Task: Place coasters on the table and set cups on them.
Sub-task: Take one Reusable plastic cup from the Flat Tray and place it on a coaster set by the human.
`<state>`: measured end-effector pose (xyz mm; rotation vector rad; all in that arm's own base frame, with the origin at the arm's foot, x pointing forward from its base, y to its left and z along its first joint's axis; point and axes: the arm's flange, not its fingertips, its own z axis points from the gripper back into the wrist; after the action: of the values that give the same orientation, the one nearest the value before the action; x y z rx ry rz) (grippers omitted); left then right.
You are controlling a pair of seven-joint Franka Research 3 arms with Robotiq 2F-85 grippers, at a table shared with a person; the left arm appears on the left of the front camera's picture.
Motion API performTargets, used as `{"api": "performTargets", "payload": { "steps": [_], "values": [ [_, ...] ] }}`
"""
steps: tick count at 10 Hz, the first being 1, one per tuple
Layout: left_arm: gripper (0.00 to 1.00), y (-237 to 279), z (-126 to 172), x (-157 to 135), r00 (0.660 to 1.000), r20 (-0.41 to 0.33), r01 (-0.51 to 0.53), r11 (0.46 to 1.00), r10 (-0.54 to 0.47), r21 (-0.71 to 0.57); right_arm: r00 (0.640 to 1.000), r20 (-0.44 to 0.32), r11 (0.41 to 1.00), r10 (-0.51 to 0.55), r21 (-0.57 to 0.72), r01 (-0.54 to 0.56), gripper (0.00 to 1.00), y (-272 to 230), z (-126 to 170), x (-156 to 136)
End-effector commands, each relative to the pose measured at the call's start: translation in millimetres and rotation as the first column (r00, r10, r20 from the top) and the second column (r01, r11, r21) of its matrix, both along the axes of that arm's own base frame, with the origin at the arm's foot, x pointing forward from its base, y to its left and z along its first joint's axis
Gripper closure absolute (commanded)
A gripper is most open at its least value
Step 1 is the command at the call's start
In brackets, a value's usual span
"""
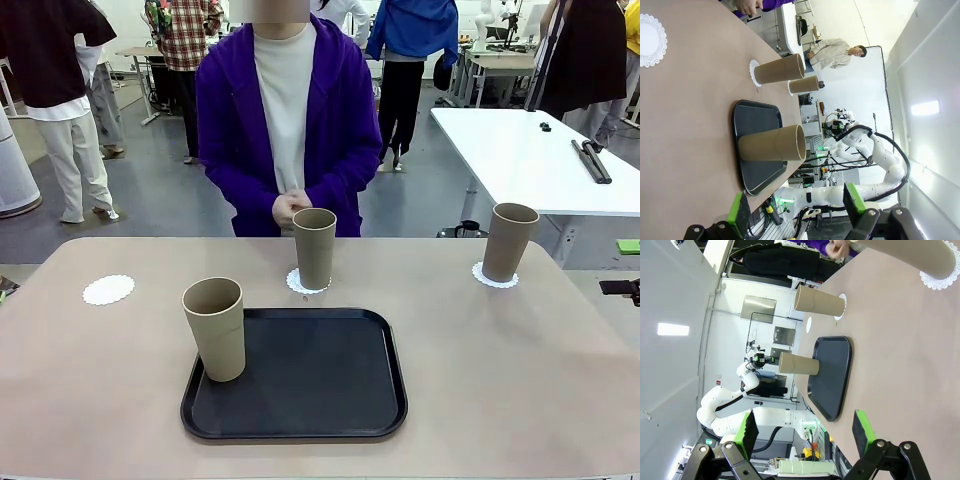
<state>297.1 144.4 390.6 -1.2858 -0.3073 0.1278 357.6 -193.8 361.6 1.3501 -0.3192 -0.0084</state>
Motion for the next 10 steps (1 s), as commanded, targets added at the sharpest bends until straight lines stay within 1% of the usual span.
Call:
{"api": "performTargets", "payload": {
  "steps": [1, 2, 3, 4, 5, 6, 7, 8, 9, 10],
  "values": [
    [0.00, 0.1, 0.5, -0.8, 1.000, 0.019, 0.000, 1.000, 0.000, -0.010, 1.000, 0.004, 1.000, -0.002, 0.003, 0.002, 0.00, 0.5, 1.0, -2.0],
    [0.00, 0.1, 0.5, -0.8, 1.000, 0.019, 0.000, 1.000, 0.000, -0.010, 1.000, 0.004, 1.000, -0.002, 0.003, 0.002, 0.00, 0.5, 1.0, -2.0],
    [0.00, 0.0, 0.0, 0.0, 1.000, 0.000, 0.000, 1.000, 0.000, 0.000, 1.000, 0.004, 1.000, -0.002, 0.003, 0.002, 0.00, 0.5, 1.0, -2.0],
    [0.00, -7.2, 17.9, 13.0, 0.994, 0.103, 0.035, 0.995, -0.045, 0.097, 1.000, 0.004, 1.000, -0.002, 0.003, 0.002, 0.00, 0.5, 1.0, -2.0],
    [0.00, -18.6, 35.5, 23.0, 0.984, 0.153, 0.062, 0.976, -0.095, 0.208, 1.000, 0.004, 1.000, -0.002, 0.003, 0.002, 0.00, 0.5, 1.0, -2.0],
    [0.00, -31.9, 56.4, 35.2, 0.962, 0.237, 0.034, 0.924, -0.133, 0.381, 1.000, 0.004, 1.000, -0.002, 0.003, 0.002, 0.00, 0.5, 1.0, -2.0],
    [0.00, -52.7, 81.8, 43.3, 0.928, 0.284, 0.059, 0.850, -0.240, 0.524, 1.000, 0.004, 1.000, -0.002, 0.003, 0.002, 0.00, 0.5, 1.0, -2.0],
    [0.00, -75.4, 94.6, 44.1, 0.885, 0.281, 0.097, 0.737, -0.372, 0.669, 1.000, 0.004, 1.000, -0.002, 0.003, 0.002, 0.00, 0.5, 1.0, -2.0],
    [0.00, -99.9, 97.4, 41.9, 0.852, 0.240, 0.119, 0.619, -0.466, 0.777, 1.000, 0.004, 1.000, -0.002, 0.003, 0.002, 0.00, 0.5, 1.0, -2.0],
    [0.00, -125.1, 94.0, 40.5, 0.821, 0.182, 0.148, 0.509, -0.542, 0.848, 1.000, 0.004, 1.000, -0.002, 0.003, 0.002, 0.00, 0.5, 1.0, -2.0]
  ]
}}
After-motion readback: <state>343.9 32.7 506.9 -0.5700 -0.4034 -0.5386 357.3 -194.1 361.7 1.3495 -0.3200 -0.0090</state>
